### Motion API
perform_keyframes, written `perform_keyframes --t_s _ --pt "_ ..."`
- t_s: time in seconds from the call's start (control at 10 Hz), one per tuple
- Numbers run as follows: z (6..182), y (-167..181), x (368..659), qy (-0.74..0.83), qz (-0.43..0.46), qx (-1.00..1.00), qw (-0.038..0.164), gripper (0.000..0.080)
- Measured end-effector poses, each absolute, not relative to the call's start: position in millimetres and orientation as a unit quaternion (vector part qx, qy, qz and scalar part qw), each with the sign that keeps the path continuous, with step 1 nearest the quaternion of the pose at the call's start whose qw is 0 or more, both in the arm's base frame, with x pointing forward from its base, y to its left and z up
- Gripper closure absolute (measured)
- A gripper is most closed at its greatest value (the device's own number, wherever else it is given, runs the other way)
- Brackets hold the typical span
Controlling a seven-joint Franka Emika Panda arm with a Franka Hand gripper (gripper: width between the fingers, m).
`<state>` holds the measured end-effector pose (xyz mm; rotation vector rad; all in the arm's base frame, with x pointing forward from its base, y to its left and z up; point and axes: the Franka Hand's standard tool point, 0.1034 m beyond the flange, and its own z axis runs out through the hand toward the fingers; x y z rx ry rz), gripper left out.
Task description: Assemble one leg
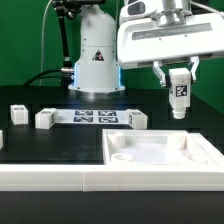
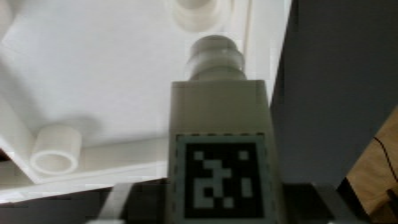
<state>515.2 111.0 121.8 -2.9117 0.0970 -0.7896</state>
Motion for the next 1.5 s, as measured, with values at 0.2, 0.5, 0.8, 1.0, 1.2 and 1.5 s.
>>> perform_keyframes --t_s 0.2,0.5,0.8,1.0,1.2,1.5 --pt "118.5 103 530 -0.023 -0.246 -0.968 0.041 0.0509" --pt "122.8 103 541 -0.045 -0.241 -0.969 0.037 0.0509" --pt "122.0 103 543 -0.045 -0.242 -0.969 0.037 0.0509" --pt "120.5 106 560 -0.050 -0.244 -0.968 0.038 0.0509" --pt "119.2 108 587 -0.050 -0.252 -0.966 0.040 0.0509" --pt "110.6 114 606 -0.048 -0.257 -0.964 0.043 0.0509"
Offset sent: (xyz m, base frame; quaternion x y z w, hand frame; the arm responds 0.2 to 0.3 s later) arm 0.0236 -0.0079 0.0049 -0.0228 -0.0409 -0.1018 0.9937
